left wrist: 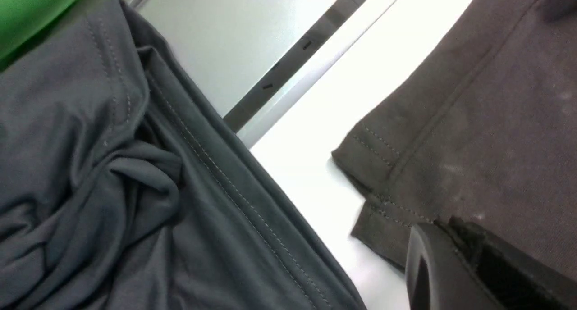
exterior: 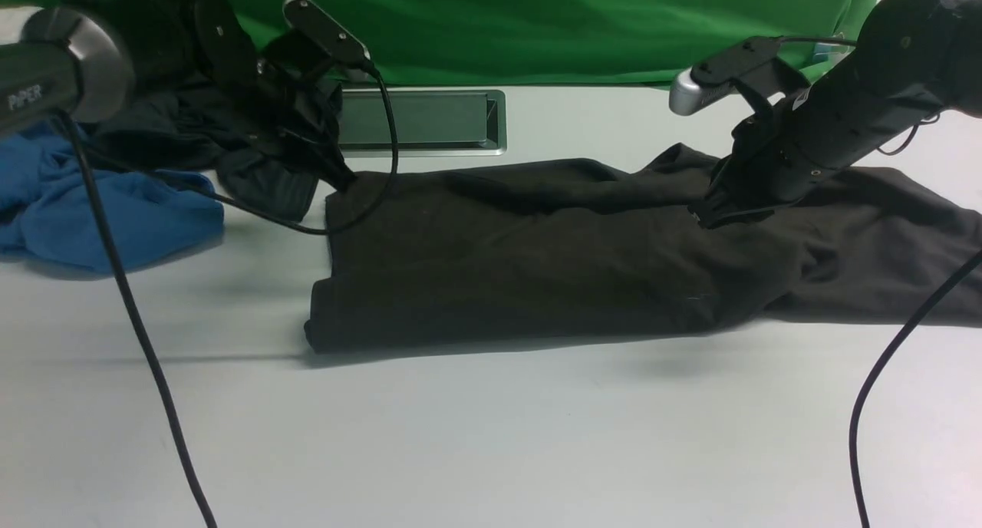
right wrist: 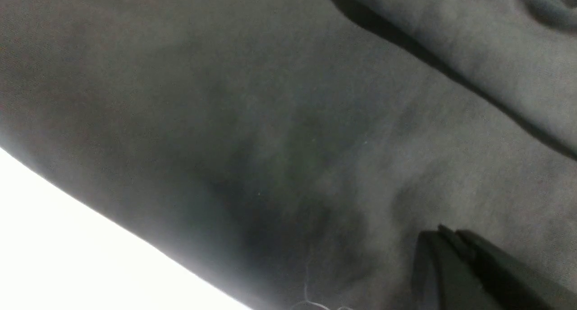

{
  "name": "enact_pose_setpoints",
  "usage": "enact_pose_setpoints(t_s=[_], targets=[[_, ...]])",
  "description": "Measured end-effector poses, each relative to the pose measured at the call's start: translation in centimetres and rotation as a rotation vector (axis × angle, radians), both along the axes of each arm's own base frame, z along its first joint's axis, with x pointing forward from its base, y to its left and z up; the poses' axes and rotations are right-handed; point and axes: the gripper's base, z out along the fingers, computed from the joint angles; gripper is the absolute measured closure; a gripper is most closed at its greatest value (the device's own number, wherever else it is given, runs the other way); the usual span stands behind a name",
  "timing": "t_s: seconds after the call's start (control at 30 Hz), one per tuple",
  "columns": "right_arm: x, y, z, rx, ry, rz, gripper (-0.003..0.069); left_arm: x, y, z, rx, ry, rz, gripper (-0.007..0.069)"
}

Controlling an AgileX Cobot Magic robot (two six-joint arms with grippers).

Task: Fold a long-sleeved shirt on a white desktop.
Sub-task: 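Fold the black garment in half by bringing its near edge over to the far edge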

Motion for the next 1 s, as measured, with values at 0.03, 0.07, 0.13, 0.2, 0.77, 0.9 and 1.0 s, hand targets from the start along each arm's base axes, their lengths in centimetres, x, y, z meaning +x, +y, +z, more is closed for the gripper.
enact_pose_setpoints(t_s=[0.03,0.07,0.13,0.2,0.77,0.9,1.0], targets=[[0.0,0.0,0.0,0.0,0.0,0.0,0.0626,0.0,0.0,-0.2,-0.002,0.007,0.003,0.0606],[0.0,0.0,0.0,0.0,0.001,0.0,0.0626,0.0,0.0,-0.2,-0.002,0.009,0.004,0.0603],[0.0,0.0,0.0,0.0,0.003,0.001,0.0626,0.1,0.0,-0.6,-0.006,0.018,0.006,0.0579],[-0.1,0.0,0.0,0.0,0.006,0.002,0.0626,0.2,-0.1,-1.2,-0.014,0.029,0.01,0.0525],[-0.1,0.0,0.0,-0.006,0.002,0.017,0.0622,1.3,-0.4,-5.7,-0.049,0.101,0.049,0.0202],[-0.1,0.0,0.0,-0.003,0.003,0.017,0.0622,1.1,-0.6,-5.8,-0.069,0.128,0.062,0.0417],[-0.1,0.0,0.0,-0.001,0.005,0.017,0.0622,1.0,-0.7,-5.8,-0.071,0.137,0.059,0.0546]])
